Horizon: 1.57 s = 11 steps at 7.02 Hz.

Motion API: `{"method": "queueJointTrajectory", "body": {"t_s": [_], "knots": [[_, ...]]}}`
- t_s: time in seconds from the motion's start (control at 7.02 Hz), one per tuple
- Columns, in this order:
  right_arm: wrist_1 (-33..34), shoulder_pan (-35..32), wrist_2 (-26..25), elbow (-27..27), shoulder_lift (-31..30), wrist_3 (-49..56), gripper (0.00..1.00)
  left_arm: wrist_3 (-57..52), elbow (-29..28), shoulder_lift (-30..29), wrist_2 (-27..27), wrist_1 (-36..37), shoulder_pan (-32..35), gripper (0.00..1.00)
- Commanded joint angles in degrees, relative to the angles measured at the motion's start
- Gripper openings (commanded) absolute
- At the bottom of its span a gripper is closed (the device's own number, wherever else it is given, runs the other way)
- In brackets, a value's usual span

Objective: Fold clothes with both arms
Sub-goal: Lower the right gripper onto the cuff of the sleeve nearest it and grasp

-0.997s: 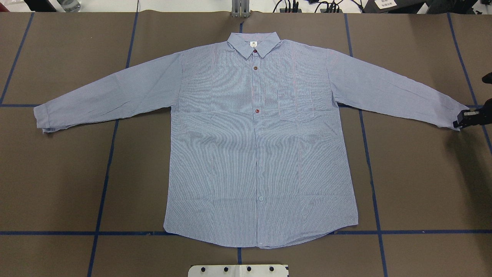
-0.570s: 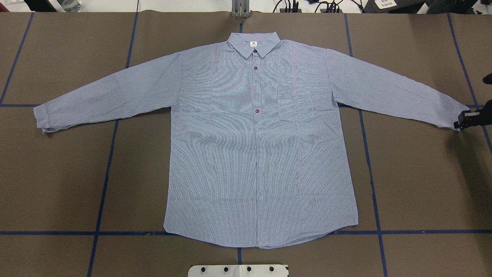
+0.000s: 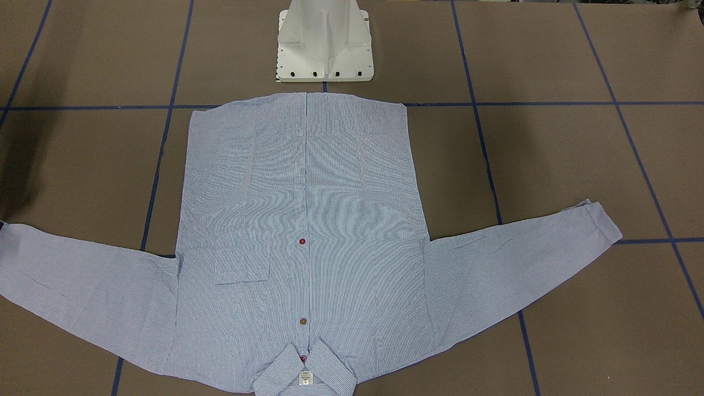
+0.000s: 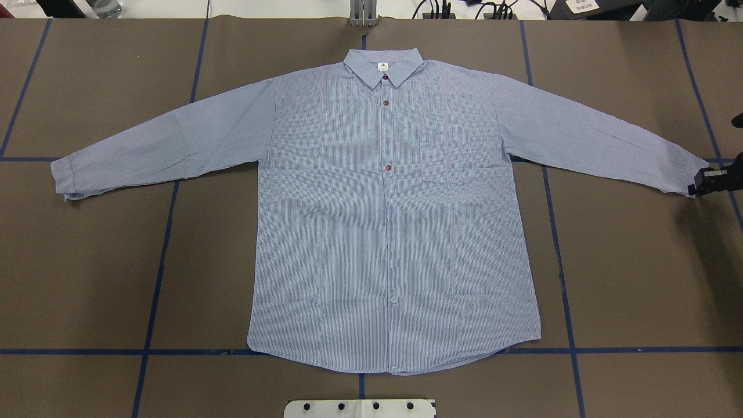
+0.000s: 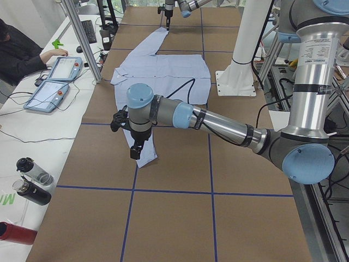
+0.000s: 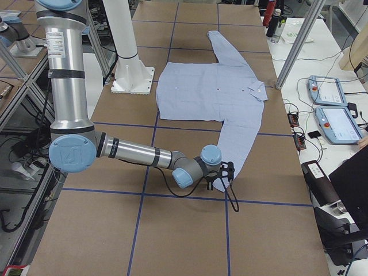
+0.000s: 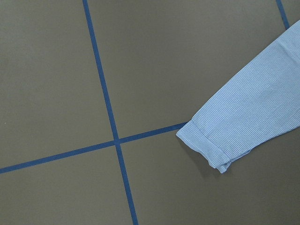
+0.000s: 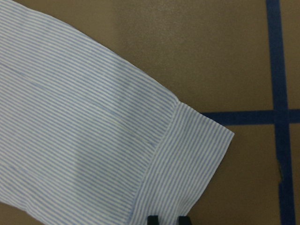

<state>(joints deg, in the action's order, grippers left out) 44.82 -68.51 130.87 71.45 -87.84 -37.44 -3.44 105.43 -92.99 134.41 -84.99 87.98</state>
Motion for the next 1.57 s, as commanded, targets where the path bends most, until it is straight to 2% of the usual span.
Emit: {"method": "queueJointTrajectory", "body": {"t_s": [0.0,0.43,0.57,0.71,1.42], "knots": [[0.1,-0.1,0.0,0.0,-0.2,0.0,0.26,0.4,0.2,0.0,0.0,0.0,0.0,0.99],[0.1,-0.2,0.0,0.0,-0.5,0.0,0.25,0.4,0.3,0.0,0.1,0.0,0.0,0.99],[0.3,-0.4,0.0,0.0,-0.5,-0.1,0.16,0.5,0.3,0.0,0.1,0.0,0.0,0.99],[0.3,-0.4,-0.1,0.0,-0.5,-0.1,0.00,1.1,0.4,-0.1,0.0,0.0,0.0,0.99],[0.3,-1.7,0.4,2.0,-0.3,0.0,0.00,1.2,0.4,-0.2,0.1,0.0,0.0,0.99]]}}
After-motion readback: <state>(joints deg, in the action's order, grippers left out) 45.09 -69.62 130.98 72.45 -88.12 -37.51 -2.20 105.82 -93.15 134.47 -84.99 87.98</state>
